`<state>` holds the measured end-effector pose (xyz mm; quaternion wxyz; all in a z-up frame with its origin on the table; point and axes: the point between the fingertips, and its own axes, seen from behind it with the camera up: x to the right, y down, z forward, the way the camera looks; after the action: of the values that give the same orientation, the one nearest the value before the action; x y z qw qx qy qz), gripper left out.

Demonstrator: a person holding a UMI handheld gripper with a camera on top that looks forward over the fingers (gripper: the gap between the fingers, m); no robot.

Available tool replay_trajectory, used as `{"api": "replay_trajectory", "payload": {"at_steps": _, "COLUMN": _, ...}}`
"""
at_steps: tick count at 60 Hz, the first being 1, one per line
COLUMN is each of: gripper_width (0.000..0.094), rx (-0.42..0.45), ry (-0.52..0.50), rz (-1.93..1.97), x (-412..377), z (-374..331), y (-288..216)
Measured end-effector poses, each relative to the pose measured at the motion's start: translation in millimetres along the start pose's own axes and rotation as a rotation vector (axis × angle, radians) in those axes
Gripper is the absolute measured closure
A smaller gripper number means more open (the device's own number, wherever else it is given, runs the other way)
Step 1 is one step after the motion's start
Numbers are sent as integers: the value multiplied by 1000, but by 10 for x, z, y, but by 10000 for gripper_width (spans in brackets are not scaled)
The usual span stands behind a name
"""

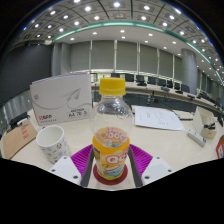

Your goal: Pour water

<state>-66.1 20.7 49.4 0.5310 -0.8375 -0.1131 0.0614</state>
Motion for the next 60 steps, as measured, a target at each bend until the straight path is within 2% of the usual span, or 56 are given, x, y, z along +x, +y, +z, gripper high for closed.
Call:
{"api": "replay_trajectory", "payload": {"at_steps": 6, "gripper_width": 60, "rx": -40, "ry": 14, "rz": 16, "x": 6, "z": -68, "y": 44}}
{"api": "replay_trajectory", "payload": {"at_steps": 9, "gripper_width": 83, "rx": -56, "ry": 27, "rz": 22, "x": 14, "z": -168, "y": 23}}
{"api": "replay_trajectory", "payload": {"at_steps": 18, "gripper_width": 77, "rx": -90, "ry": 76, "rz": 21, "x": -85, "z": -672, "y": -149}}
{"api": "replay_trajectory", "payload": {"at_steps": 31, "gripper_width": 74, "rx": -136, "ry": 148, "rz": 59, "x": -539, "z": -1913, "y": -409}}
{"api": "replay_trajectory", "payload": {"at_steps": 46, "gripper_width": 75, "rx": -139, "ry": 236, "rz": 40, "x": -1057, "z": -3246, "y": -403}}
{"api": "replay_trajectory", "payload": {"at_steps": 60, "gripper_width": 77, "rx": -123, "ry": 267, "rz": 67, "x": -1243, "z": -3857, "y": -332}}
